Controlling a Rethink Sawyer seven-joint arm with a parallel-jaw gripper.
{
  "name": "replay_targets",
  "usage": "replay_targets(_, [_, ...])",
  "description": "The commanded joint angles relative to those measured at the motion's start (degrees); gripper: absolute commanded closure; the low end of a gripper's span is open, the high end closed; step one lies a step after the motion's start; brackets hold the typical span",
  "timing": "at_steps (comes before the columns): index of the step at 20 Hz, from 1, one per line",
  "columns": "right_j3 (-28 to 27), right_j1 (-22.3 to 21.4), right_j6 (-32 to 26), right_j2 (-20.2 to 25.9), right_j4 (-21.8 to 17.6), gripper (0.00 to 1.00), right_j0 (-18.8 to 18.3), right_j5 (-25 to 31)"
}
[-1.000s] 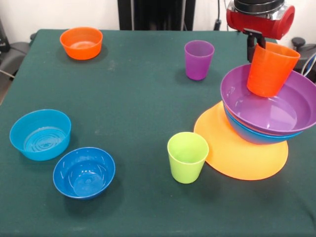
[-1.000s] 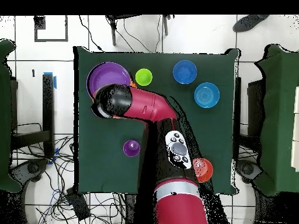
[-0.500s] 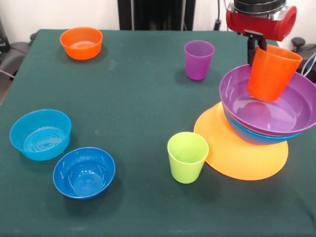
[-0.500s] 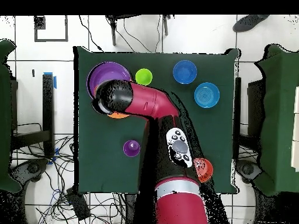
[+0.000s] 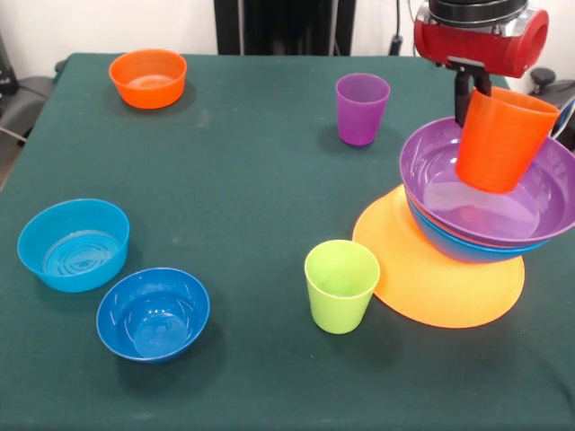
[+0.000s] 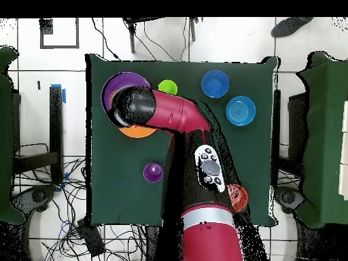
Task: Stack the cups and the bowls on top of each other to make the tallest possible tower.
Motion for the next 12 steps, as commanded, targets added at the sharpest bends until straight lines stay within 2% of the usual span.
replay_targets(1, [-2.77, 3.54, 4.81, 1.2, -0.23, 1.0, 0.6, 5.65])
replay_targets(5, [-1.97, 3.33, 4.79, 1.24, -0.17, 1.0, 0.56, 6.68])
replay_targets(12, [0.1, 2.75, 5.67, 1.15, 0.18, 1.0, 1.04, 5.21])
